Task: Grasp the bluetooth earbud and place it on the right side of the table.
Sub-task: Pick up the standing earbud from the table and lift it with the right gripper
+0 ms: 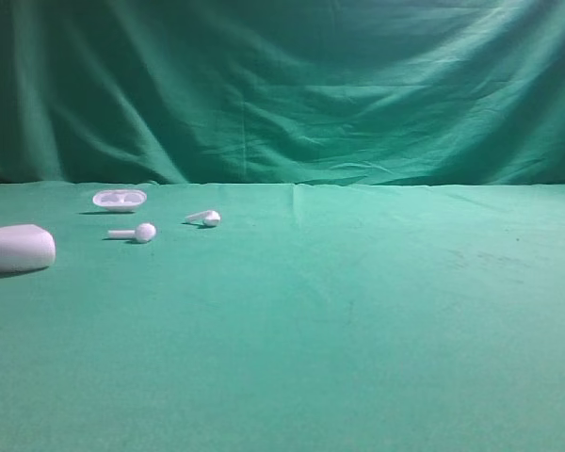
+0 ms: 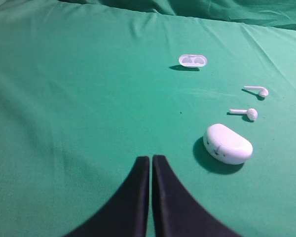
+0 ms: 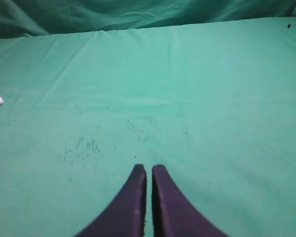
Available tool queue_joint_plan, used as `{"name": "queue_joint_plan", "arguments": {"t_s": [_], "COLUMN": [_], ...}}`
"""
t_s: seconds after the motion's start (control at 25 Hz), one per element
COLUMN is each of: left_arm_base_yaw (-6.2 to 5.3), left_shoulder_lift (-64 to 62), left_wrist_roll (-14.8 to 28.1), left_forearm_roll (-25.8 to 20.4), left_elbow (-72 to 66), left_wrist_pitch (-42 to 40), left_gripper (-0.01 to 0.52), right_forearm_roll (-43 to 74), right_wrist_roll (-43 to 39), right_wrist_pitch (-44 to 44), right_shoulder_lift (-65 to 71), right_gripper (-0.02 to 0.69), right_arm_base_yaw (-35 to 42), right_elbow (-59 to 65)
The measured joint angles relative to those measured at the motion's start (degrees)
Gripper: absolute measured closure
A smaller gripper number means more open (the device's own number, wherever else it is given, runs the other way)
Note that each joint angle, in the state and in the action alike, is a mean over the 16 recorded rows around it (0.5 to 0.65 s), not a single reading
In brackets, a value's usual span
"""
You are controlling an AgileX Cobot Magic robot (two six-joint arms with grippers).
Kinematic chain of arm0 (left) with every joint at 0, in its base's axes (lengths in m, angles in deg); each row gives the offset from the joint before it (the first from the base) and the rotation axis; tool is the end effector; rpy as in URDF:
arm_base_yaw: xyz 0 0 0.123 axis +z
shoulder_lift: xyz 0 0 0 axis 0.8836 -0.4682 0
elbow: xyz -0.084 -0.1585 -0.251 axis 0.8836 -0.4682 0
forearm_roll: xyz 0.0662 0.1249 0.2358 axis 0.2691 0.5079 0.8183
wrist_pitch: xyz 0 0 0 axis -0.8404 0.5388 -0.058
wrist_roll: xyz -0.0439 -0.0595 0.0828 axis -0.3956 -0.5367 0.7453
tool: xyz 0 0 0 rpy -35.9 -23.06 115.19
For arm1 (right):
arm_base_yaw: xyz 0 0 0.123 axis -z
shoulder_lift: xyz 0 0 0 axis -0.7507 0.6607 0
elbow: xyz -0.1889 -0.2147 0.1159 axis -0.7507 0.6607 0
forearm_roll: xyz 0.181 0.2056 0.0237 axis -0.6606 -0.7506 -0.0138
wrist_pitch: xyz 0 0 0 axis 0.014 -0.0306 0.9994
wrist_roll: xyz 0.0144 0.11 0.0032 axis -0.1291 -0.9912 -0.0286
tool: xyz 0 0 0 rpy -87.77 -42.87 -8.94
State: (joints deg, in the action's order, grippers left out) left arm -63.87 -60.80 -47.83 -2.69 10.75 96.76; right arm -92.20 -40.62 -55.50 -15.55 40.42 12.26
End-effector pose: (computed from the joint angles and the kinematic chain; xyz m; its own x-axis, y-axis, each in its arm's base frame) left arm 0.0718 -0.0079 0.1713 -0.2670 -0.1096 -0.9575 0.0490 0.9907 -0.1270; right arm 0.0702 0.0129 0.1641 -0.2977 -0.0362 -0.9540 -0.1651 0.9862 0.0141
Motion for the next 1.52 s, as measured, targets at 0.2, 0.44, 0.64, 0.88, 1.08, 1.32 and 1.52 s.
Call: {"name": "queue_joint_plan", "arguments": {"t_s": [0.2,0.44,0.64,0.88,1.08,1.32,1.52], "left_arm_base_yaw": [0.0,0.0,0.0,0.0,0.0,0.0,0.0], "left_shoulder_lift": [0.0,0.0,0.0,0.0,0.0,0.0,0.0], "left_wrist_roll": [0.0,0.0,0.0,0.0,0.0,0.0,0.0], "left_forearm_roll": [0.0,0.0,0.0,0.0,0.0,0.0,0.0], "left_elbow": [0.0,0.0,0.0,0.0,0.0,0.0,0.0], "left_wrist_pitch": [0.0,0.0,0.0,0.0,0.0,0.0,0.0], "left_gripper": [0.514,0.514,0.514,0.514,0.514,0.514,0.514], "right_forearm_roll": [0.0,0.0,0.3,0.2,-1.1,-3.4,-5.1], "right_wrist_roll": [0.0,0.0,0.0,-0.4,-0.4,0.4,2.0], "right_wrist_pitch": [0.0,0.0,1.9,13.6,25.5,26.6,14.4], "right_shoulder_lift": [0.0,0.0,0.0,0.0,0.3,4.9,14.0], "right_gripper": [0.665,0.665,0.665,0.665,0.665,0.665,0.665], "right_arm_base_yaw": [0.0,0.0,0.0,0.0,0.0,0.0,0.0], "right_elbow": [0.0,0.0,0.0,0.0,-1.2,-8.2,-16.8]}}
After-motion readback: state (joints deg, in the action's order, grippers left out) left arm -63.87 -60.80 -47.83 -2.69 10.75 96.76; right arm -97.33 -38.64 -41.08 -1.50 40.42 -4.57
